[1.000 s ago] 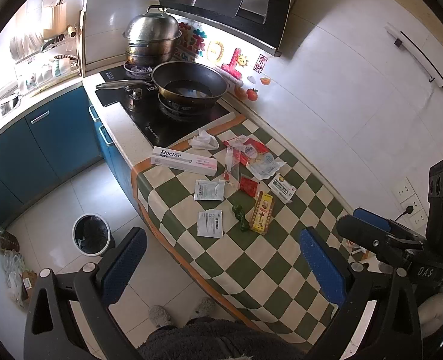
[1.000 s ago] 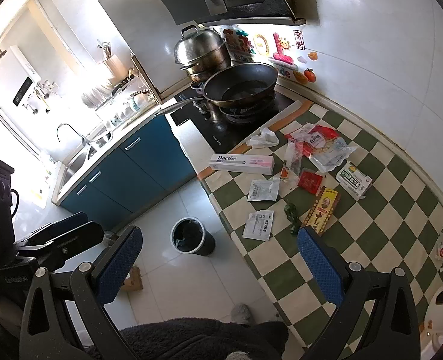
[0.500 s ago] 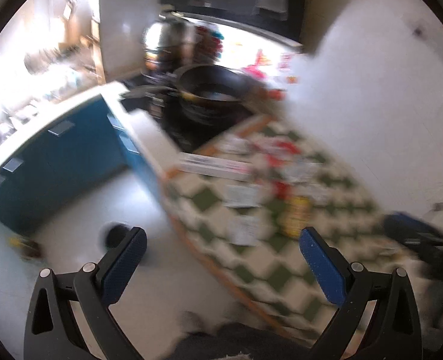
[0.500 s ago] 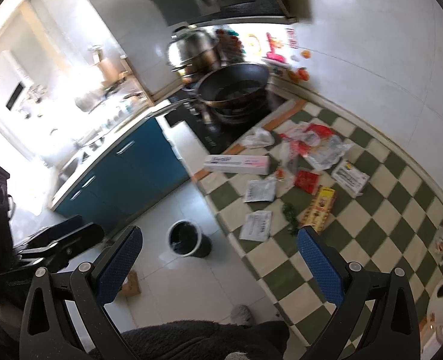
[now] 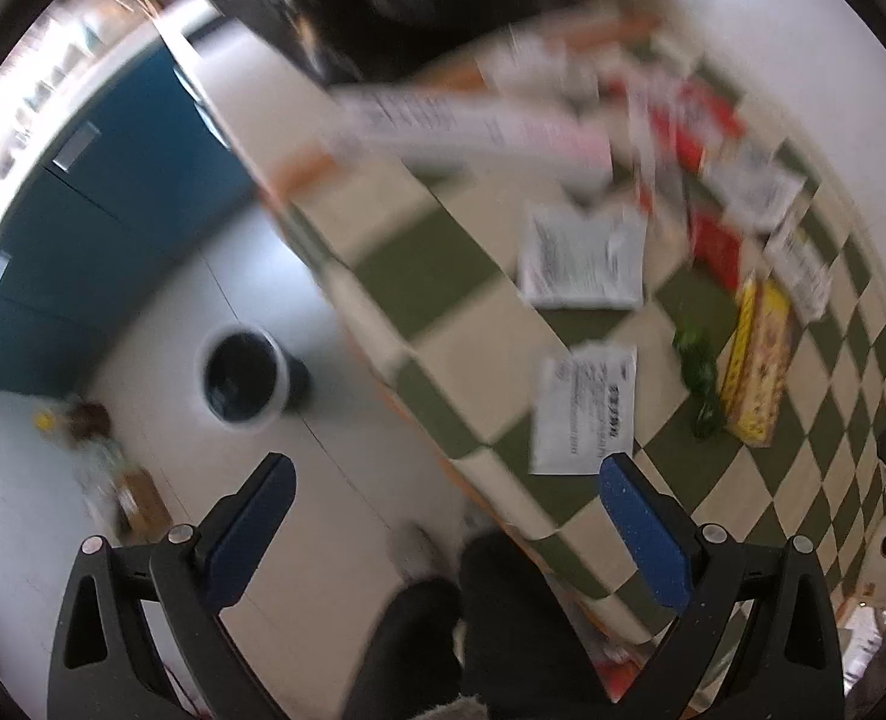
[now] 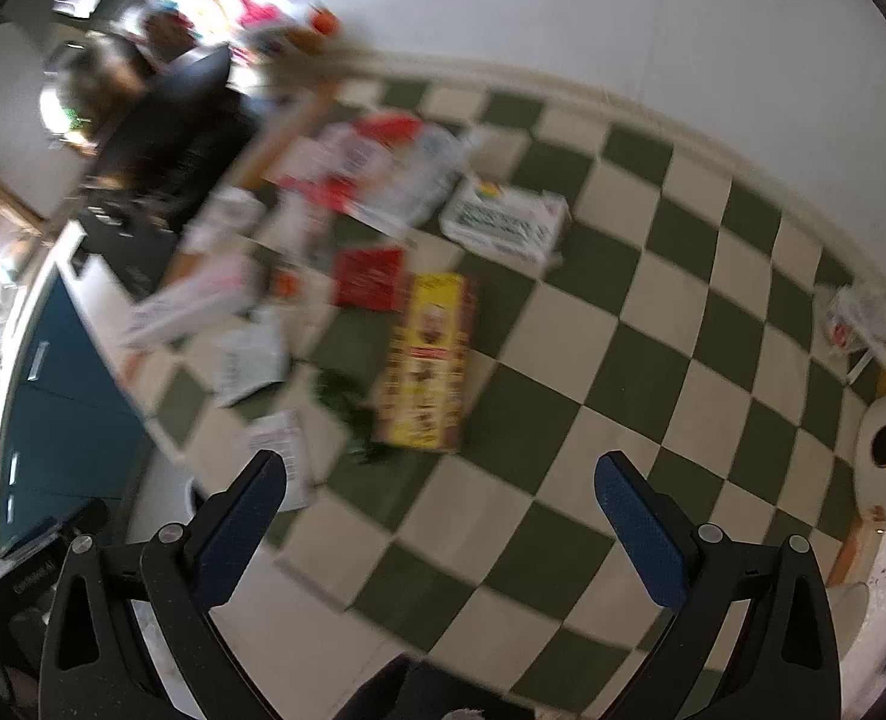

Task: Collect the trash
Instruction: 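Grasp the white medicine sachet with the left tool while the right tool grasps the yellow seasoning box, then carry both items to the trash bin and open both tools to drop them, then lift both open tools away from the bin back toward the counter, then grasp the Doctor toothpaste box with the left tool while the right tool grasps the green pepper, then carry both items over the bin and open both tools to drop them, then lift both open tools away from the bin back toward the counter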

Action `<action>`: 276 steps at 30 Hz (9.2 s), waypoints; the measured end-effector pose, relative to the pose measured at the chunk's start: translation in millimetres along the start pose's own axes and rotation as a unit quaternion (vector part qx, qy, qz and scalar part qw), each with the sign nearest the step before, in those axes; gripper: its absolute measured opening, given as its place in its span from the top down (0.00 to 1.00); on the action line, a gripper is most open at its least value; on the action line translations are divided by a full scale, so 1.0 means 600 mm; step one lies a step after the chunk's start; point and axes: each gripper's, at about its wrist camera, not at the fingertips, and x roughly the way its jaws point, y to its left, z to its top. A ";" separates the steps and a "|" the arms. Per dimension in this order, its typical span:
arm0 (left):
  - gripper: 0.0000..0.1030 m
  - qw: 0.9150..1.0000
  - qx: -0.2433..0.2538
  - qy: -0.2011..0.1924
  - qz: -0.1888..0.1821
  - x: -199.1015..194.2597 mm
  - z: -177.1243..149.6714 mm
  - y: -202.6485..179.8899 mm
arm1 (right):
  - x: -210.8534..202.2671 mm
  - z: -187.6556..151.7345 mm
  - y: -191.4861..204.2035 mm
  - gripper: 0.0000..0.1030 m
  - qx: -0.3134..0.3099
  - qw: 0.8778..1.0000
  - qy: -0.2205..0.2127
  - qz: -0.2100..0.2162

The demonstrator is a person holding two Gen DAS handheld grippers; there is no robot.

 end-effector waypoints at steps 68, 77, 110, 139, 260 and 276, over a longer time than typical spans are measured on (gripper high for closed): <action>0.99 0.935 -0.319 0.129 -0.083 0.655 -0.025 0.934 | 0.764 -0.395 0.963 0.41 -0.336 0.912 0.218 0.083; 0.91 0.923 -0.327 0.172 -0.105 0.928 -0.047 0.955 | 1.068 -0.494 1.009 0.40 -0.403 0.871 0.273 0.068; 0.02 0.945 -0.315 0.042 0.074 0.553 -0.078 0.892 | 0.784 -0.437 1.053 0.00 -0.436 0.887 0.151 0.026; 0.02 0.963 -0.221 -0.114 0.104 -0.013 -0.059 0.702 | 0.128 -0.236 0.900 0.00 -0.292 0.939 0.058 0.172; 0.07 0.939 -0.335 0.016 0.071 0.371 -0.111 0.854 | 0.558 -0.379 1.064 0.00 -0.449 0.880 0.141 0.058; 0.07 0.942 -0.321 -0.053 0.087 0.080 -0.176 0.764 | 0.186 -0.342 0.984 0.00 -0.449 0.882 0.092 0.110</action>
